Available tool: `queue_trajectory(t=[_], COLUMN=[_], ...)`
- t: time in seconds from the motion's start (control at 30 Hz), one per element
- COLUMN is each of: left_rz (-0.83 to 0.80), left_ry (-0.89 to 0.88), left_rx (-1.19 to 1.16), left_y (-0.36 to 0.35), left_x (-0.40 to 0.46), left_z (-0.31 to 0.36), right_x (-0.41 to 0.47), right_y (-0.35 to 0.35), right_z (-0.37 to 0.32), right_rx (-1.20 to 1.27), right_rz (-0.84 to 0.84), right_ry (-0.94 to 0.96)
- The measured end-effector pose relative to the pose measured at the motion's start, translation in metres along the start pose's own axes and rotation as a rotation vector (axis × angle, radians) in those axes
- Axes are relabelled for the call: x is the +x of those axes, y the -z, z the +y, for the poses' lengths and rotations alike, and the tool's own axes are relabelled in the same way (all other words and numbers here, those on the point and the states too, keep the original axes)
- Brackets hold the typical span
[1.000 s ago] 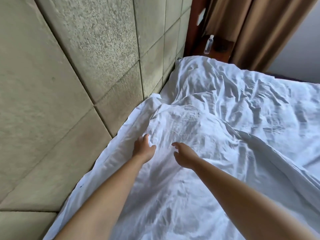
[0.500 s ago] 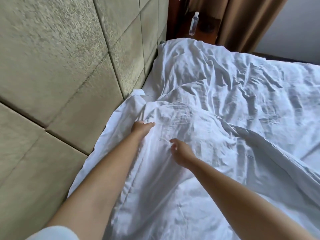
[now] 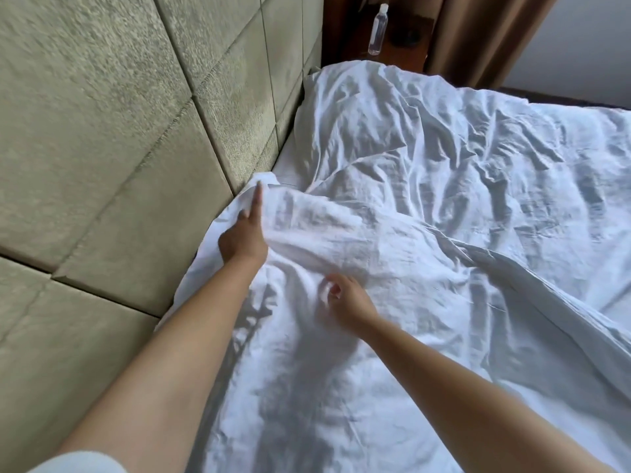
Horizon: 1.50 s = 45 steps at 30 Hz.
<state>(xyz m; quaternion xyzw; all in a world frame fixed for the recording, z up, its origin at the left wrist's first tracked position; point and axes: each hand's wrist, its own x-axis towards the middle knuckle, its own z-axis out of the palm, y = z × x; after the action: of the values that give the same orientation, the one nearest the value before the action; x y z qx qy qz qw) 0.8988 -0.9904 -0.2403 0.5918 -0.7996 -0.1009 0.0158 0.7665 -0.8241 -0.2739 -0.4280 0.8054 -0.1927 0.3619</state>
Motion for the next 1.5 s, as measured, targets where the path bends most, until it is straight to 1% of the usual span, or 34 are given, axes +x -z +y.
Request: queue_trajectory(t=[0.07, 0.1, 0.13, 0.17, 0.2, 0.27, 0.3, 0.33, 0.37, 0.43, 0.47, 0.5, 0.57, 0.6, 0.63, 0.7, 0.73, 0.77, 0.8, 0.87, 0.9, 0.93, 1.0, 1.13, 1.2, 1.3, 1.4, 1.5], left_rz=[-0.104, -0.153, -0.190, -0.225, -0.271, -0.372, -0.386, -0.331, -0.218, 0.084, 0.165, 0.166, -0.023, -0.129, -0.207, -0.326, -0.353, -0.322, -0.199, 0.128, 0.224, 0.253, 0.204, 0.073, -0.004, -0.099, -0.127, -0.140], left_ry=[0.211, 0.268, 0.287, 0.278, 0.264, 0.201, 0.148, 0.101, 0.075, 0.117, 0.150, 0.178, 0.181, 0.145, 0.097, 0.042, 0.039, 0.060, 0.102, 0.213, 0.251, 0.272, 0.243, -0.016, -0.084, -0.117, -0.133, -0.149], left_rx=[-0.227, -0.396, -0.553, -0.649, -0.687, -0.605, -0.533, -0.449, -0.358, -0.207, -0.207, -0.245, -0.410, -0.498, -0.539, -0.495, -0.450, -0.396, -0.350, -0.260, -0.202, -0.162, -0.124, -0.017, 0.012, 0.005, -0.009, 0.028], left_y=[-0.012, -0.018, -0.021, -0.019, -0.016, -0.011, -0.008, -0.005, 0.000, 0.008, 0.013, 0.014, 0.011, 0.010, 0.007, 0.003, 0.001, 0.000, 0.005, 0.018, 0.025, 0.031, 0.032, 0.005, -0.011, -0.025, -0.026, -0.019], left_x=[-0.004, -0.007, -0.009, -0.012, -0.014, -0.021, -0.026, -0.031, -0.038, -0.052, -0.059, -0.065, -0.082, -0.095, -0.108, -0.131, -0.141, -0.148, -0.155, -0.160, -0.163, -0.166, -0.173, -0.208, -0.233, -0.269, -0.297, -0.323], left_z=[-0.009, -0.012, -0.013, -0.012, -0.012, -0.014, -0.016, -0.018, -0.019, -0.019, -0.018, -0.018, -0.017, -0.016, -0.017, -0.025, -0.031, -0.037, -0.041, -0.048, -0.050, -0.053, -0.058, -0.041, -0.024, 0.000, 0.021, 0.042], right_x=[-0.003, -0.005, -0.007, -0.009, -0.011, -0.015, -0.018, -0.022, -0.026, -0.036, -0.040, -0.045, -0.057, -0.064, -0.072, -0.087, -0.095, -0.103, -0.111, -0.125, -0.131, -0.138, -0.150, -0.170, -0.180, -0.194, -0.209, -0.228], right_y=[0.001, 0.002, 0.002, 0.003, 0.004, 0.006, 0.007, 0.008, 0.010, 0.015, 0.018, 0.021, 0.025, 0.026, 0.028, 0.030, 0.030, 0.030, 0.029, 0.027, 0.026, 0.023, 0.018, 0.007, 0.005, 0.007, 0.014, 0.024], right_z=[0.002, 0.002, 0.001, 0.001, 0.000, -0.002, -0.004, -0.005, -0.006, -0.008, -0.009, -0.009, -0.008, -0.007, -0.007, -0.005, -0.004, -0.003, -0.001, 0.001, 0.002, 0.002, 0.001, 0.007, 0.016, 0.031, 0.043, 0.057], right_rx=[-0.013, -0.019, -0.027, -0.038, -0.047, -0.056, -0.059, -0.063, -0.063, -0.055, -0.059, -0.068, -0.082, -0.090, -0.102, -0.119, -0.117, -0.116, -0.120, -0.133, -0.140, -0.147, -0.155, -0.200, -0.241, -0.282, -0.284, -0.275], right_rz=[-0.001, -0.010, -0.024, -0.037, -0.045, -0.051, -0.053, -0.052, -0.046, -0.010, 0.010, 0.021, 0.009, -0.002, -0.012, -0.025, -0.031, -0.037, -0.043, -0.045, -0.042, -0.038, -0.032, -0.046, -0.048, -0.050, -0.041, -0.023], right_ry=[0.011, 0.012, 0.010, 0.006, 0.005, 0.005, 0.006, 0.011, 0.019, 0.037, 0.046, 0.050, 0.049, 0.048, 0.046, 0.043, 0.045, 0.049, 0.054, 0.060, 0.060, 0.059, 0.067, 0.096, 0.093, 0.074, 0.074, 0.107])
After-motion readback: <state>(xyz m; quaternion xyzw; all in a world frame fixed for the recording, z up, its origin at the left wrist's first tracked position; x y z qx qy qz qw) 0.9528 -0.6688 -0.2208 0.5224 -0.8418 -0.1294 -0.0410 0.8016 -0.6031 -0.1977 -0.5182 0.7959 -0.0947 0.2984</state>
